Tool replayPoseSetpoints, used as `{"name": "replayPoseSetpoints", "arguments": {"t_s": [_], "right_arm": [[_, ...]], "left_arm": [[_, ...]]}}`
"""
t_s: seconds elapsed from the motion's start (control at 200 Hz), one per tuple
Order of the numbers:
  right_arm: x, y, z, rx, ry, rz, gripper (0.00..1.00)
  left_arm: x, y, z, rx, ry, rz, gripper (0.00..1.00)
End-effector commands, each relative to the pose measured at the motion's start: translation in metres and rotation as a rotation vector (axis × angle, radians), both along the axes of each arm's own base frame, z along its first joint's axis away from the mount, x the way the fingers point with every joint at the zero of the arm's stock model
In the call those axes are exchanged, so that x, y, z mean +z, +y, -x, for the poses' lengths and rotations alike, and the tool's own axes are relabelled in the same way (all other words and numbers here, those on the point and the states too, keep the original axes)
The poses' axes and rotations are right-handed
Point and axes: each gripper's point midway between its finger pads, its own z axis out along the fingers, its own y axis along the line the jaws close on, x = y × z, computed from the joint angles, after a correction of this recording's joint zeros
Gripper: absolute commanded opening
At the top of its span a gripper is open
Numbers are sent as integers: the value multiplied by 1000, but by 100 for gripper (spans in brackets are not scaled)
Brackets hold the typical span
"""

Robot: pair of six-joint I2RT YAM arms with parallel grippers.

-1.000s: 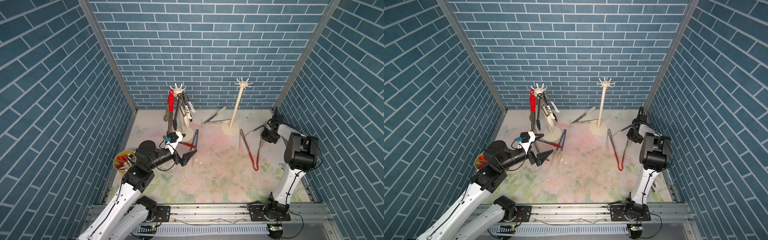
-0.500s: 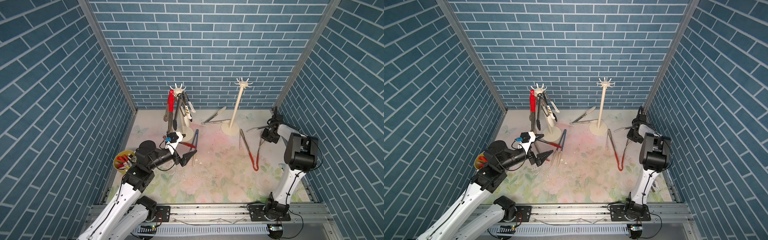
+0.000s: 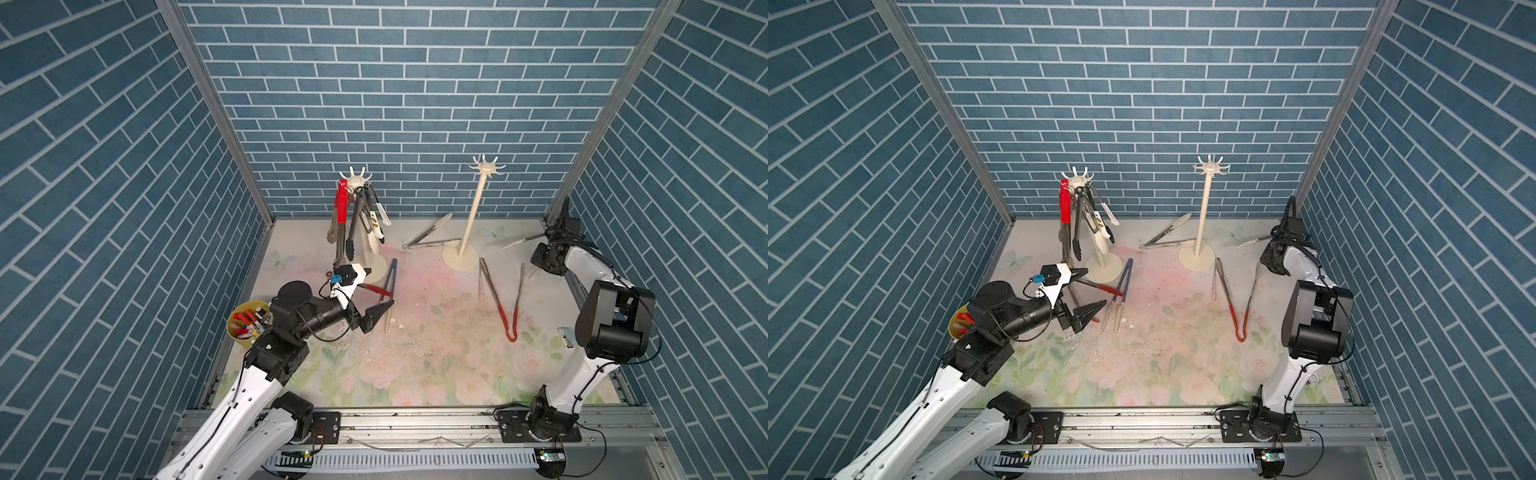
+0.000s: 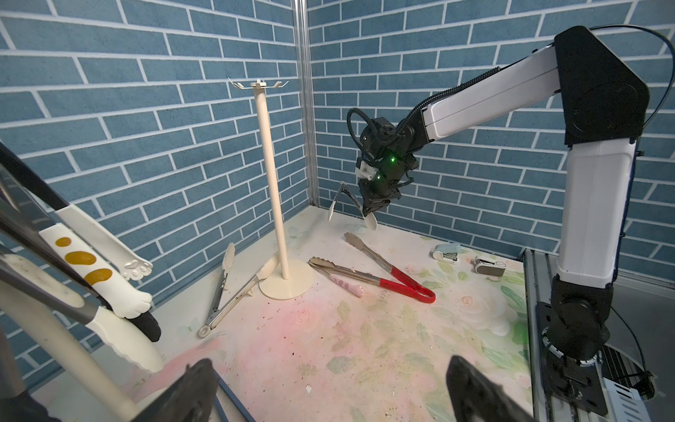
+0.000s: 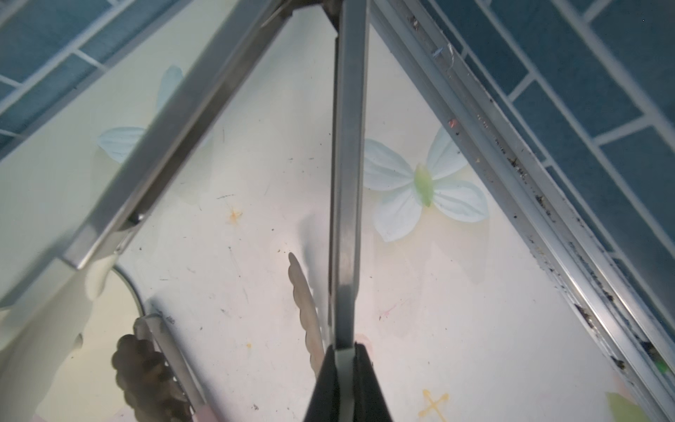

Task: Hang food tongs on kitchen utensil racks
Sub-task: Pick up the food tongs from the center of the board.

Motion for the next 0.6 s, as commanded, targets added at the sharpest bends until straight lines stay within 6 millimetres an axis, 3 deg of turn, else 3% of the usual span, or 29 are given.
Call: {"name": "replayPoseSetpoints", "arguments": {"t_s": [0.0,0.395,0.595], "right_arm": [[31,-1,-1,-10,-79,24,0],[94,8,6,16,-234,47,0],[130,23,11,72,-337,47,0]], "left_arm": [[0,-1,2,-7,-3,-1,99],[0,0,1,2,0,1,99],[1,1,-1,14,13,7,99]]}}
